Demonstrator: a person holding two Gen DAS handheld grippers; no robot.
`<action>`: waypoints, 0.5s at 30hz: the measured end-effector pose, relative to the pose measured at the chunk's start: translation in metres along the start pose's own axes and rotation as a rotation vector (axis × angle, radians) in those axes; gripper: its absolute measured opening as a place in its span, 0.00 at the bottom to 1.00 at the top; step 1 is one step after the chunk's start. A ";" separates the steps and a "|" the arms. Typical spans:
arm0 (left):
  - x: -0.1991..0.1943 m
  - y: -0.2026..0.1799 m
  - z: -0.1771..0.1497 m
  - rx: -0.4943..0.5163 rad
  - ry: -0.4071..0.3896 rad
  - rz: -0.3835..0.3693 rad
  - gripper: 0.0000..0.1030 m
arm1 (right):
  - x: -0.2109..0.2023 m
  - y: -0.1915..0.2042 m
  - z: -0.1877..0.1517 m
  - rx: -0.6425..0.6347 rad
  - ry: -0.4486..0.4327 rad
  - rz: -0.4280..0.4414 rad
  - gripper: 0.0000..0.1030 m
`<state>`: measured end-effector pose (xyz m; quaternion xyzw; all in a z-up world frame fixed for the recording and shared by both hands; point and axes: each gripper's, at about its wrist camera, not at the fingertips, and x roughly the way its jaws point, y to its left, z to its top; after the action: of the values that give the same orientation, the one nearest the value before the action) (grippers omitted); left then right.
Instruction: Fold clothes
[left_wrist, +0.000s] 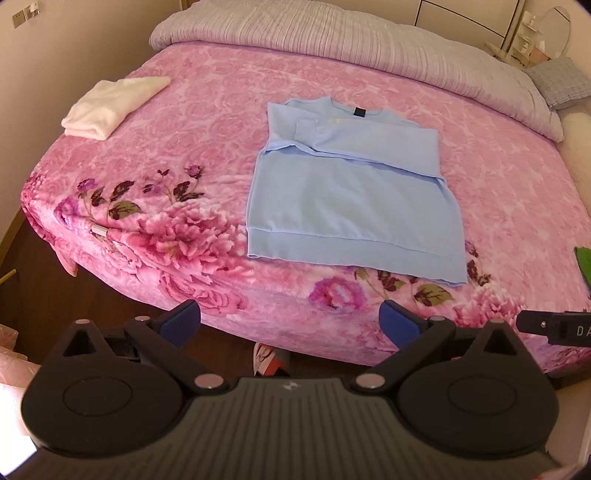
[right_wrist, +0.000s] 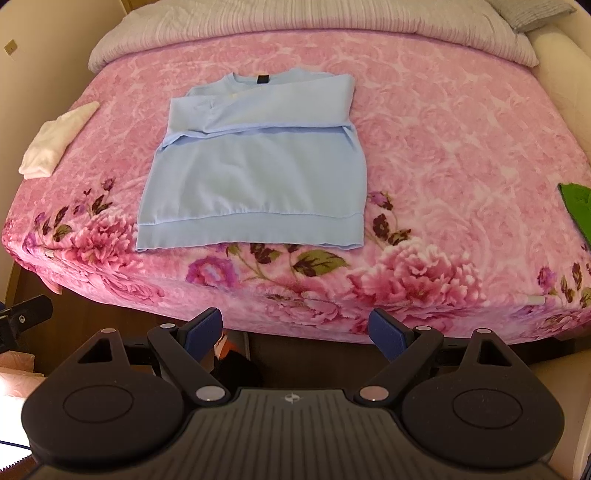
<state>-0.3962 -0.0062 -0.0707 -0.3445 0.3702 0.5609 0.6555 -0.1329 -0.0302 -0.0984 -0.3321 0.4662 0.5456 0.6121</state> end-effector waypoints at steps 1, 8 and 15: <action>0.006 0.001 0.004 -0.001 0.004 -0.004 0.99 | 0.005 0.001 0.004 0.002 0.006 -0.004 0.86; 0.081 0.024 0.038 -0.026 0.028 -0.162 0.99 | 0.062 -0.013 0.033 0.085 0.008 0.041 0.86; 0.194 0.083 0.056 -0.103 0.040 -0.277 0.87 | 0.151 -0.057 0.050 0.243 -0.082 0.135 0.86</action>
<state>-0.4540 0.1470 -0.2157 -0.4367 0.3029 0.4764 0.7004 -0.0713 0.0588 -0.2279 -0.2010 0.5247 0.5381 0.6283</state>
